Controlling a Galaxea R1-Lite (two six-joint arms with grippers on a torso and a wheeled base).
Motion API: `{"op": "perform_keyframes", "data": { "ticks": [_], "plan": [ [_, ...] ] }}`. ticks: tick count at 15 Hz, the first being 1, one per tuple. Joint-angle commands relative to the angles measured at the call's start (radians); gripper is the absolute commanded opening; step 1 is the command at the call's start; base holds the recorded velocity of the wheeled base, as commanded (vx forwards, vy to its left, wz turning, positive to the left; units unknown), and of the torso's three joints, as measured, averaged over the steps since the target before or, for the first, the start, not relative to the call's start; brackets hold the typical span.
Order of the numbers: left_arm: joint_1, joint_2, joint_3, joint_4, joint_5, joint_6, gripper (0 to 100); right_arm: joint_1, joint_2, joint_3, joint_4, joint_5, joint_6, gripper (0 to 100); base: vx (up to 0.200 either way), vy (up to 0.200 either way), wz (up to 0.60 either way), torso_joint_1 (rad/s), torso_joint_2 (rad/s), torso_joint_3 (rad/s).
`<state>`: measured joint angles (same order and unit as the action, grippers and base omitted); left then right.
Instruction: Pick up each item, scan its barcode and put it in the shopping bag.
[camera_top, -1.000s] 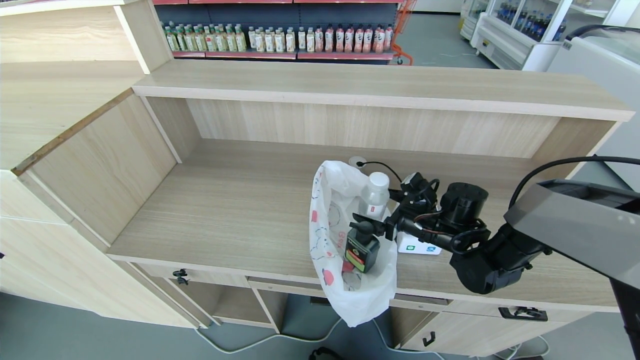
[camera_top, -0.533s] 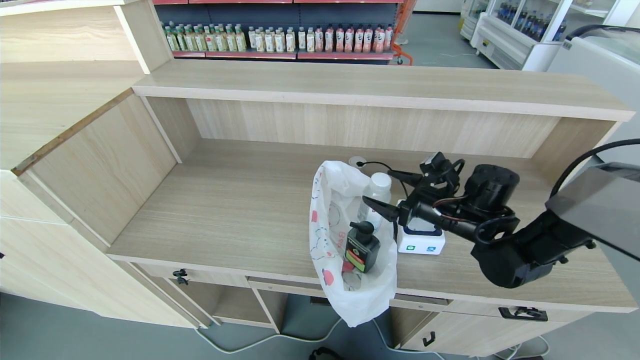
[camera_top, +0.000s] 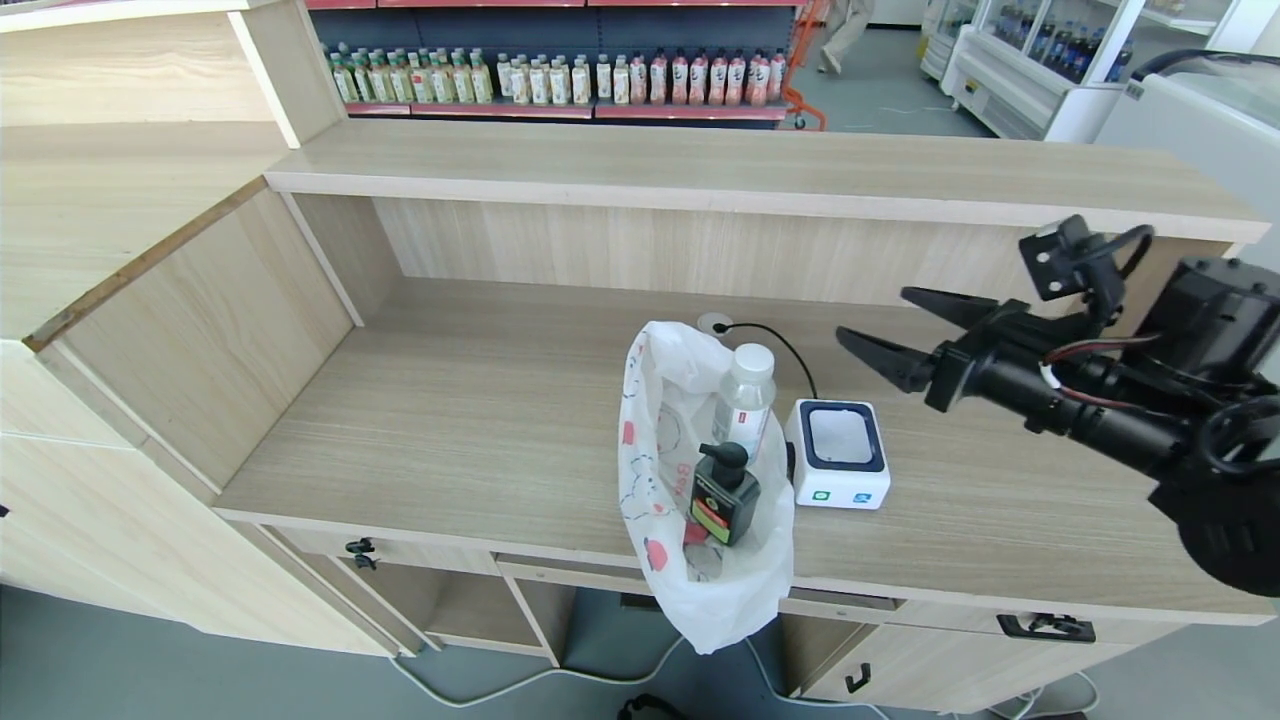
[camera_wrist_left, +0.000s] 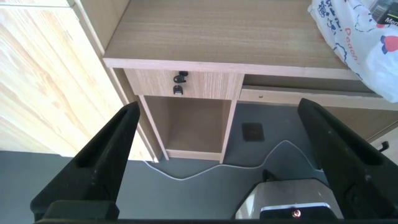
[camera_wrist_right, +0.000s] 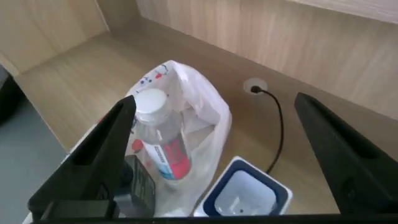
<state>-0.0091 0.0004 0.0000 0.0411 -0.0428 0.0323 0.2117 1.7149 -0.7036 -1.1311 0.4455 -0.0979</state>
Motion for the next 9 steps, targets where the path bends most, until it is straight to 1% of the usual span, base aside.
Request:
{"op": "perform_keyframes", "data": {
  "ticks": [1, 2, 3, 4, 5, 6, 8, 9],
  "plan": [
    [0.0, 0.0, 0.0, 0.0, 0.0, 0.0, 100, -0.098, -0.27, 0.227, 0.059, -0.156, 0.003, 100, 0.0, 0.0, 0.0, 0.0, 0.0, 0.0],
    [0.0, 0.0, 0.0, 0.0, 0.0, 0.0, 100, -0.13, -0.34, 0.325, 0.059, -0.185, 0.003, 100, 0.0, 0.0, 0.0, 0.0, 0.0, 0.0],
    [0.0, 0.0, 0.0, 0.0, 0.0, 0.0, 100, -0.144, -0.386, 0.388, 0.06, -0.195, 0.003, 100, 0.0, 0.0, 0.0, 0.0, 0.0, 0.0],
    [0.0, 0.0, 0.0, 0.0, 0.0, 0.0, 100, -0.167, -0.466, 0.492, 0.06, -0.203, 0.003, 100, 0.0, 0.0, 0.0, 0.0, 0.0, 0.0],
    [0.0, 0.0, 0.0, 0.0, 0.0, 0.0, 100, -0.176, -0.511, 0.533, 0.068, -0.205, 0.004, 100, 0.0, 0.0, 0.0, 0.0, 0.0, 0.0],
    [0.0, 0.0, 0.0, 0.0, 0.0, 0.0, 100, -0.189, -0.623, 0.604, 0.126, -0.209, 0.009, 100, 0.0, 0.0, 0.0, 0.0, 0.0, 0.0],
    [0.0, 0.0, 0.0, 0.0, 0.0, 0.0, 100, -0.19, -0.811, 0.667, 0.307, -0.234, 0.014, 100, 0.0, 0.0, 0.0, 0.0, 0.0, 0.0],
    [0.0, 0.0, 0.0, 0.0, 0.0, 0.0, 100, -0.189, -0.939, 0.679, 0.465, -0.298, 0.014, 100, 0.0, 0.0, 0.0, 0.0, 0.0, 0.0]
  ]
}}
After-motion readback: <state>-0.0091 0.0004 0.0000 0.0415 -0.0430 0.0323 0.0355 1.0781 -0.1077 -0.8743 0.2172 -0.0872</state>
